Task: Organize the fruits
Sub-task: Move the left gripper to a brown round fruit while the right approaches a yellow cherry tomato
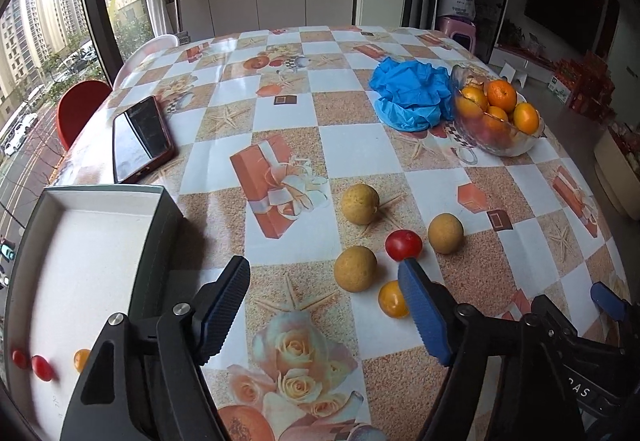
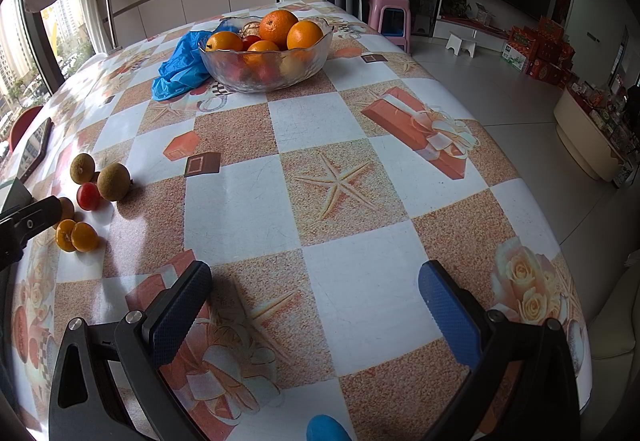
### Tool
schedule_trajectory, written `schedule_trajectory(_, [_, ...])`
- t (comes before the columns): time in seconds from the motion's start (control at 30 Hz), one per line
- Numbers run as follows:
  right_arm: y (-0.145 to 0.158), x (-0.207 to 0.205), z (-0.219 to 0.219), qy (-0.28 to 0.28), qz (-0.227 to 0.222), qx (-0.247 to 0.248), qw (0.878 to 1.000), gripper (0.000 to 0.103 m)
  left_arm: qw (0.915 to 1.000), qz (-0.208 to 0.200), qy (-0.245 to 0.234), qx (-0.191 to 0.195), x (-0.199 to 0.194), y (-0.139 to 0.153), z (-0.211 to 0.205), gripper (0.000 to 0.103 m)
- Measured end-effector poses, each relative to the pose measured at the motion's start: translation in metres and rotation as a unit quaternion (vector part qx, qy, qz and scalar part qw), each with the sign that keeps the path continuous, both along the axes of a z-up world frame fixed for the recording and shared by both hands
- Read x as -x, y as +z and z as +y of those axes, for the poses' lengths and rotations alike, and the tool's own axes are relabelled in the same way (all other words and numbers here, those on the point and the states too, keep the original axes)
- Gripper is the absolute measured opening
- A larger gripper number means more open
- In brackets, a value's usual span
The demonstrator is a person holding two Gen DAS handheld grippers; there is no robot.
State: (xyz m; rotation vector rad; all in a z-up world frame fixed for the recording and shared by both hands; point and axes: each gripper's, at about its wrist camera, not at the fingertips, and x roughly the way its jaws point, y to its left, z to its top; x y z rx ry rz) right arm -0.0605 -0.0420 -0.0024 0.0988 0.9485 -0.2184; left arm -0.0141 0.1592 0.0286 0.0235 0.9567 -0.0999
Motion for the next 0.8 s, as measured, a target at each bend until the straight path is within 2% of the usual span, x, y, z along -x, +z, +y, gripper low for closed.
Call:
schedule_trajectory(0.1, [0.0,0.0,0.0,0.0,0.0,0.0,1.0,0.103,1.0,0.005,0.001,0.008,-0.005,-0.005,-0.002,0.077])
schedule_trajectory(0.17, [0.0,0.0,0.0,0.0,0.0,0.0,1.0,0.103,0.9999,0.008,-0.001,0.015,-0.008,-0.005,-0.003,0.068])
schedule_trajectory(0.4, [0.0,-0.001,0.0,0.004,0.002,0.001,1.0,0.103,0.9991,0.015,-0.002,0.039,-0.008,-0.007,0.0,0.068])
schedule_trajectory(0.67, [0.001,-0.002,0.0,0.017,0.007,-0.001,1.0,0.103,0.9984,0.01,0.028,0.049,-0.008,-0.007,0.026,0.068])
schedule_trajectory(0.8, [0.0,-0.002,0.0,0.018,0.007,-0.001,1.0,0.103,0.9986,0.026,0.01,0.046,-0.012,-0.014,0.021,0.068])
